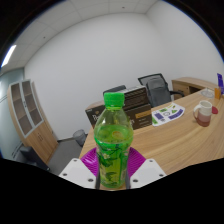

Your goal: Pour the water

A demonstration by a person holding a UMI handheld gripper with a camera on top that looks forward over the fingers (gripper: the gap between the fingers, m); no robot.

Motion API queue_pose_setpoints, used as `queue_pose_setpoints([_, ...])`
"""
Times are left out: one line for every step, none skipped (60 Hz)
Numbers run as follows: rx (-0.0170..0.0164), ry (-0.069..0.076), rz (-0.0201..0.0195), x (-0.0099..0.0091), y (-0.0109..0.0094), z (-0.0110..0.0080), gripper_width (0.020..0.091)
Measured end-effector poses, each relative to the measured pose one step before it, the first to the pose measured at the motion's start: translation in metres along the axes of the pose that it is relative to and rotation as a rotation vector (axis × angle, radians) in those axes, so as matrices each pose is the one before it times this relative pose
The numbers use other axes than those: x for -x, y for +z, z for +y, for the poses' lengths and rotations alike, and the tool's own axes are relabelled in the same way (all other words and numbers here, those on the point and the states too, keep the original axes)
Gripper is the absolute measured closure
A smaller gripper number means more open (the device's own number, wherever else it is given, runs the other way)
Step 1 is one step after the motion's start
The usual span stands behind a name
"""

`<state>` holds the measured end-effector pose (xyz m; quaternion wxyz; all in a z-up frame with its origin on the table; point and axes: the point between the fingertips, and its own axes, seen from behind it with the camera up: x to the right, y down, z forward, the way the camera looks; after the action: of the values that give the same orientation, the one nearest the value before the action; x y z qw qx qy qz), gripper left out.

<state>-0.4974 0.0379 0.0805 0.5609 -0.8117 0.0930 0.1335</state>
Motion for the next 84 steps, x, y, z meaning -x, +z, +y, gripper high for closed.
queue_pose_setpoints([0.00518, 0.0285, -0.00193, -0.00504, 0.00022, -0.00544, 0.0767])
queue_pose_setpoints([0.00291, 0.0296, -0.00006, -0.00576, 0.00034, -0.00617, 0.0767])
queue_pose_setpoints([0.00299, 0.0336, 0.00169, -0.00542, 0.00002, -0.00642, 0.0768])
queue_pose_setpoints([0.00262, 0.0361, 0.00249, -0.00449, 0.00003, -0.00704, 0.0767])
queue_pose_setpoints([-0.00167, 0.0352, -0.00043, -0.00542, 0.00069, -0.00632, 0.0767])
queue_pose_setpoints([-0.00258, 0.0382, -0.00325, -0.00457, 0.00035, -0.00810, 0.0768])
queue_pose_setpoints([-0.00098, 0.0391, -0.00299, -0.00511, 0.00012, -0.00849, 0.0767])
queue_pose_setpoints([-0.00179, 0.0397, -0.00124, -0.00526, 0.00007, -0.00875, 0.0767])
queue_pose_setpoints([-0.00330, 0.0375, 0.00024, -0.00563, -0.00008, -0.00931, 0.0768])
queue_pose_setpoints([-0.00250, 0.0365, 0.00146, -0.00566, -0.00007, -0.00881, 0.0769])
queue_pose_setpoints([0.00136, 0.0385, 0.00206, -0.00545, -0.00008, -0.00834, 0.0769])
queue_pose_setpoints([0.00946, 0.0403, 0.00656, -0.00292, -0.00050, -0.00873, 0.0768])
queue_pose_setpoints([0.00435, 0.0397, -0.00001, -0.00473, -0.00073, -0.00758, 0.0768])
queue_pose_setpoints([0.00044, 0.0356, 0.00310, -0.00592, 0.00308, -0.00797, 0.0769])
queue_pose_setpoints([0.00182, 0.0404, 0.00024, -0.00448, 0.00078, -0.00771, 0.0768])
queue_pose_setpoints([0.00404, 0.0447, -0.00098, -0.00395, 0.00103, -0.00722, 0.0768])
queue_pose_setpoints([0.00511, 0.0456, -0.00203, -0.00330, 0.00088, -0.00694, 0.0768])
queue_pose_setpoints([0.00438, 0.0450, -0.00227, -0.00274, 0.00041, -0.00694, 0.0768])
queue_pose_setpoints([0.00685, 0.0449, 0.00318, -0.00170, -0.00146, -0.00707, 0.0768])
queue_pose_setpoints([0.00667, 0.0440, -0.00178, -0.00207, -0.00001, -0.00570, 0.0769])
queue_pose_setpoints([0.00744, 0.0404, 0.00090, -0.00194, 0.00164, -0.00564, 0.0769])
queue_pose_setpoints([0.00421, 0.0381, -0.00360, -0.00167, -0.00031, -0.00648, 0.0769])
queue_pose_setpoints([0.00097, 0.0339, -0.00257, -0.00127, -0.00068, -0.00685, 0.0769])
queue_pose_setpoints([-0.00020, 0.0339, -0.00270, -0.00154, 0.00018, -0.00647, 0.0770])
queue_pose_setpoints([0.00368, 0.0391, -0.00295, -0.00116, 0.00004, -0.00500, 0.0768])
queue_pose_setpoints([0.00697, 0.0427, -0.00369, -0.00055, -0.00018, -0.00392, 0.0770])
queue_pose_setpoints([0.00783, 0.0430, -0.00569, -0.00023, 0.00071, -0.00389, 0.0771])
queue_pose_setpoints([0.00703, 0.0406, -0.00603, -0.00009, 0.00076, -0.00392, 0.0770])
queue_pose_setpoints([0.00541, 0.0437, -0.00032, 0.00207, -0.00160, -0.00408, 0.0771])
queue_pose_setpoints([0.00383, 0.0371, -0.00679, 0.00003, 0.00044, -0.00384, 0.0773])
queue_pose_setpoints([0.00423, 0.0362, -0.00561, 0.00002, 0.00002, -0.00337, 0.0770])
queue_pose_setpoints([0.00651, 0.0367, -0.00070, 0.00095, 0.00144, -0.00248, 0.0770])
queue_pose_setpoints([0.00540, 0.0350, -0.00349, -0.00025, 0.00013, -0.00294, 0.0770])
queue_pose_setpoints([0.00490, 0.0344, -0.00271, 0.00016, 0.00042, -0.00306, 0.0771])
queue_pose_setpoints([0.00355, 0.0301, -0.00283, 0.00046, -0.00023, -0.00355, 0.0772])
queue_pose_setpoints([0.00166, 0.0263, -0.00306, 0.00051, 0.00032, -0.00353, 0.0771])
queue_pose_setpoints([0.00003, 0.0231, -0.00331, 0.00100, -0.00057, -0.00366, 0.0770])
queue_pose_setpoints([0.00052, 0.0214, -0.00422, 0.00136, -0.00060, -0.00308, 0.0771])
queue_pose_setpoints([0.00111, 0.0222, -0.00478, 0.00116, -0.00115, -0.00298, 0.0770])
queue_pose_setpoints([0.00012, 0.0243, -0.00483, 0.00134, -0.00073, -0.00259, 0.0769])
queue_pose_setpoints([-0.00069, 0.0259, -0.00418, 0.00132, -0.00132, -0.00341, 0.0770])
queue_pose_setpoints([0.00034, 0.0327, -0.00185, 0.00332, -0.00183, -0.00377, 0.0770])
queue_pose_setpoints([0.00274, 0.0243, -0.00566, 0.00114, -0.00042, -0.00233, 0.0770])
queue_pose_setpoints([0.00547, 0.0238, -0.00024, -0.00065, 0.00466, 0.00029, 0.0770])
queue_pose_setpoints([0.00672, 0.0258, -0.00195, -0.00017, -0.00030, -0.00157, 0.0769])
queue_pose_setpoints([0.00409, 0.0240, -0.00027, -0.00020, 0.00006, -0.00204, 0.0771])
queue_pose_setpoints([0.00347, 0.0193, 0.00104, -0.00052, -0.00008, -0.00202, 0.0769])
queue_pose_setpoints([0.00364, 0.0139, 0.00214, -0.00031, -0.00036, -0.00206, 0.0768])
queue_pose_setpoints([0.00305, 0.0089, 0.00267, -0.00036, -0.00020, -0.00217, 0.0769])
queue_pose_setpoints([0.00316, 0.0058, 0.00366, -0.00055, -0.00029, -0.00179, 0.0767])
queue_pose_setpoints([0.00564, 0.0030, 0.00471, -0.00103, 0.00026, -0.00116, 0.0772])
queue_pose_setpoints([0.00633, 0.0012, 0.00582, -0.00120, -0.00020, -0.00073, 0.0772])
queue_pose_setpoints([0.00355, 0.0038, 0.00698, 0.00204, -0.00500, 0.00001, 0.0770])
queue_pose_setpoints([0.00018, -0.0037, 0.00532, -0.00256, 0.00567, 0.00003, 0.0769])
queue_pose_setpoints([0.00290, 0.0009, 0.00203, -0.00005, -0.00007, -0.00109, 0.0768])
queue_pose_setpoints([0.00429, 0.0025, 0.00167, -0.00036, -0.00056, -0.00051, 0.0768])
queue_pose_setpoints([0.00358, 0.0029, 0.00141, -0.00038, -0.00051, -0.00091, 0.0768])
queue_pose_setpoints([0.00133, 0.0027, 0.00076, -0.00031, -0.00041, -0.00125, 0.0768])
queue_pose_setpoints([-0.00018, 0.0016, 0.00033, -0.00078, -0.00050, -0.00096, 0.0768])
queue_pose_setpoints([0.00008, 0.0010, 0.00130, -0.00099, -0.00029, -0.00088, 0.0768])
queue_pose_setpoints([-0.00091, 0.0023, 0.00464, -0.00018, -0.00239, 0.00011, 0.0769])
queue_pose_setpoints([-0.00012, -0.0006, 0.00381, -0.00131, 0.00031, -0.00024, 0.0769])
queue_pose_setpoints([-0.00242, -0.0090, 0.00825, -0.00160, 0.00244, 0.00121, 0.0769])
queue_pose_setpoints([-0.00101, -0.0069, 0.00403, -0.00021, 0.00031, 0.00001, 0.0769])
queue_pose_setpoints([-0.00123, -0.0137, 0.00289, 0.00037, -0.00043, -0.00037, 0.0767])
queue_pose_setpoints([-0.00387, -0.0208, 0.00313, 0.00106, -0.00079, -0.00067, 0.0767])
queue_pose_setpoints([-0.00555, -0.0282, 0.00194, 0.00177, -0.00075, -0.00076, 0.0769])
queue_pose_setpoints([-0.00457, -0.0350, 0.00067, 0.00259, -0.00127, -0.00023, 0.0769])
queue_pose_setpoints([-0.00313, -0.0416, -0.00005, 0.00330, -0.00170, -0.00002, 0.0769])
queue_pose_setpoints([-0.00279, -0.0487, 0.00216, 0.00311, -0.00166, 0.00026, 0.0770])
queue_pose_setpoints([-0.00182, -0.0284, -0.00614, 0.00113, -0.01342, -0.00254, 0.0769])
queue_pose_setpoints([-0.00281, -0.0751, 0.01600, 0.00026, 0.00886, 0.00544, 0.0770])
queue_pose_setpoints([-0.00067, -0.0719, 0.00722, 0.00220, -0.00231, 0.00017, 0.0769])
queue_pose_setpoints([-0.00267, -0.0739, 0.00658, 0.00319, -0.00283, -0.00125, 0.0767])
queue_pose_setpoints([-0.00573, -0.0755, 0.00764, 0.00344, -0.00310, -0.00251, 0.0769])
queue_pose_setpoints([-0.00612, -0.0758, 0.00875, 0.00299, -0.00288, -0.00321, 0.0767])
queue_pose_setpoints([-0.00467, -0.0762, 0.00730, 0.00327, -0.00305, -0.00332, 0.0766])
queue_pose_setpoints([-0.00530, -0.0675, -0.00116, 0.00327, -0.00788, -0.00666, 0.0766])
queue_pose_setpoints([-0.00870, -0.0798, 0.01000, 0.00172, -0.00170, -0.00400, 0.0768])
queue_pose_setpoints([-0.01888, -0.0652, 0.00699, 0.00014, -0.00314, -0.00827, 0.0766])
queue_pose_setpoints([-0.01742, -0.0689, 0.01160, -0.00020, -0.00232, -0.00829, 0.0766])
queue_pose_setpoints([-0.01350, -0.0663, 0.01043, -0.00115, -0.00220, -0.00611, 0.0766])
queue_pose_setpoints([-0.01218, -0.0636, 0.00767, -0.00007, -0.00240, -0.00710, 0.0766])
queue_pose_setpoints([-0.01357, -0.0625, 0.00592, -0.00045, -0.00187, -0.00754, 0.0766])
